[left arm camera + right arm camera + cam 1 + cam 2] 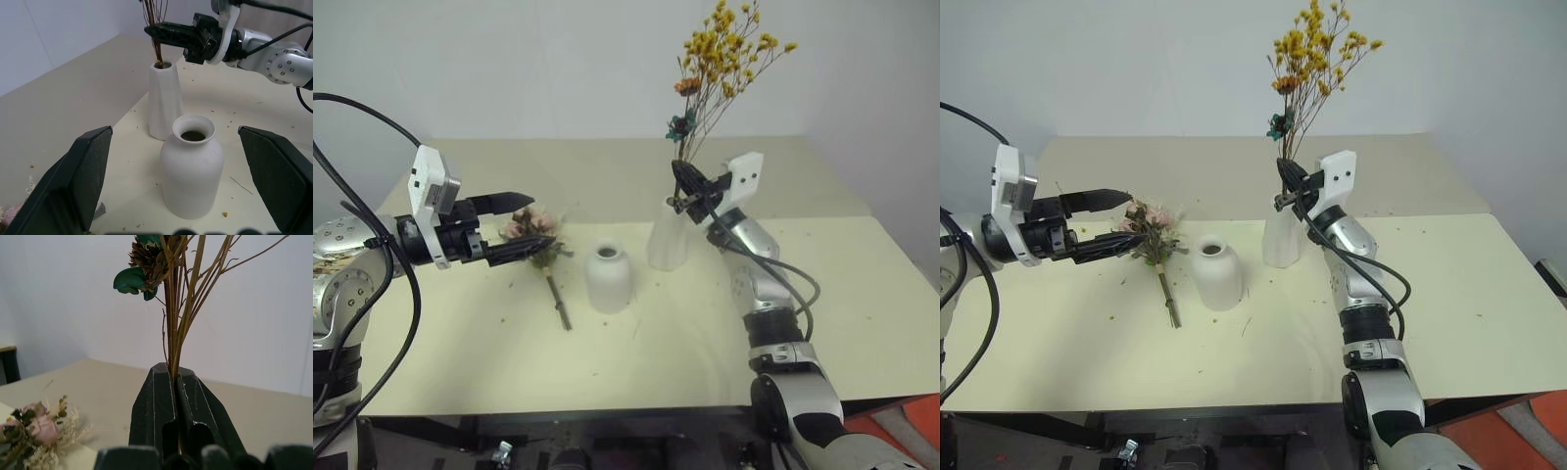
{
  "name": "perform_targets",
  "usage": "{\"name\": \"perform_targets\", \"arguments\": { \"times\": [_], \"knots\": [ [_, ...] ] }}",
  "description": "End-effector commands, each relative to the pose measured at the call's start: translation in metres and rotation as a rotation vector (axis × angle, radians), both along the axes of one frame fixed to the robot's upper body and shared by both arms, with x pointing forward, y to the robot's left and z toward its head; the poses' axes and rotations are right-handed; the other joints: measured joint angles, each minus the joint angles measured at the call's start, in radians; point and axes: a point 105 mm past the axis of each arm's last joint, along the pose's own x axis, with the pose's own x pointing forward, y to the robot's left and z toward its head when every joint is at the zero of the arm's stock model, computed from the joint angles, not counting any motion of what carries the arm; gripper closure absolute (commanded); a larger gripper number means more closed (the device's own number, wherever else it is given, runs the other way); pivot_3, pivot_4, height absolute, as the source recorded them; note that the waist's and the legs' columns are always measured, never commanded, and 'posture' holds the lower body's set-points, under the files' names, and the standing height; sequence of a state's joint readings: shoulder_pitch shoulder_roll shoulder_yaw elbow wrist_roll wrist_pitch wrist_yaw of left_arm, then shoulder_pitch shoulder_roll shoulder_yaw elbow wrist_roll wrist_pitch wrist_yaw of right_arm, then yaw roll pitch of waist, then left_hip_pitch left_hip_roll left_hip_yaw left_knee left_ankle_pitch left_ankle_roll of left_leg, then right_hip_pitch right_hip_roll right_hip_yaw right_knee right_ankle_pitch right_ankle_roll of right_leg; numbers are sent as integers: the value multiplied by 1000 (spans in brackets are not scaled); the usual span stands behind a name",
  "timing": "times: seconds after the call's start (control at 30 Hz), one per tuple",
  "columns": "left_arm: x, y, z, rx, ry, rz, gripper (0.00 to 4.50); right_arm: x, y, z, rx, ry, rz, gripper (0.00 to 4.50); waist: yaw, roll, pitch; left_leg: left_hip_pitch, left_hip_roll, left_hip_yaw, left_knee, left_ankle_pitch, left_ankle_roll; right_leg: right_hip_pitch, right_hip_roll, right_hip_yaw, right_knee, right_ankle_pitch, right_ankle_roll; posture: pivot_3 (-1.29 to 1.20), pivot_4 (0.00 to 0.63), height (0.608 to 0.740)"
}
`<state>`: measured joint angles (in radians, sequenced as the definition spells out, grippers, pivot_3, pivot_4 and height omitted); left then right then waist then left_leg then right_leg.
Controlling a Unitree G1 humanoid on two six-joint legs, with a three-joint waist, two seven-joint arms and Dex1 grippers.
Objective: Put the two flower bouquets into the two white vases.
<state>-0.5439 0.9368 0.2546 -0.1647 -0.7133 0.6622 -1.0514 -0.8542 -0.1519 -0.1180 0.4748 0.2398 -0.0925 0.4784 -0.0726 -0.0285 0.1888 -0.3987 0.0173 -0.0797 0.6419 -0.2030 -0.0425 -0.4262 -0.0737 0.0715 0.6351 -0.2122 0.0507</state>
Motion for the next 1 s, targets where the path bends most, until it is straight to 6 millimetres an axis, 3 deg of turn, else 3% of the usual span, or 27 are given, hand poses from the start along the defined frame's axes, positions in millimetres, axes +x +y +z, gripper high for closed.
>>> {"name": "perform_targets", "arguments": {
  "times": [0.03, 0.13, 0.23, 0.57, 0.6, 1.0],
  "knots": [
    [-6, -2, 11, -3, -48, -14, 0, -4, -1, 6, -10, -58, -16, 4457, 0, 0, 0, 0, 0, 0, 0, 0, 0, 0, 0, 0, 0, 0, 0, 0, 150, 740],
    [-6, -2, 11, -2, -49, -14, 0, -6, 1, -2, -38, -55, -18, 4457, 0, 0, 0, 0, 0, 0, 0, 0, 0, 0, 0, 0, 0, 0, 0, 0, 150, 740],
    [-7, -1, 11, -2, -50, -13, 0, -9, 4, -5, -45, -60, -9, 3703, 0, 0, 0, 0, 0, 0, 0, 0, 0, 0, 0, 0, 0, 0, 0, 0, 150, 740],
    [-9, 1, 10, -6, -45, 6, 0, -18, -1, 2, -49, -93, -16, 214, 0, 0, 0, 0, 0, 0, 0, 0, 0, 0, 0, 0, 0, 0, 0, 0, 150, 740],
    [-10, 3, 9, -9, -45, 13, 0, -20, -3, 2, -55, -94, -17, 42, 0, 0, 0, 0, 0, 0, 0, 0, 0, 0, 0, 0, 0, 0, 0, 0, 150, 740],
    [-16, 34, -14, -7, 17, 216, 0, -47, -43, -6, -296, -5, 106, 42, 1, 0, 0, 2, 0, 0, 0, 0, 0, 2, 0, 0, -1, -3, 5, 0, 150, 740]
  ]
}}
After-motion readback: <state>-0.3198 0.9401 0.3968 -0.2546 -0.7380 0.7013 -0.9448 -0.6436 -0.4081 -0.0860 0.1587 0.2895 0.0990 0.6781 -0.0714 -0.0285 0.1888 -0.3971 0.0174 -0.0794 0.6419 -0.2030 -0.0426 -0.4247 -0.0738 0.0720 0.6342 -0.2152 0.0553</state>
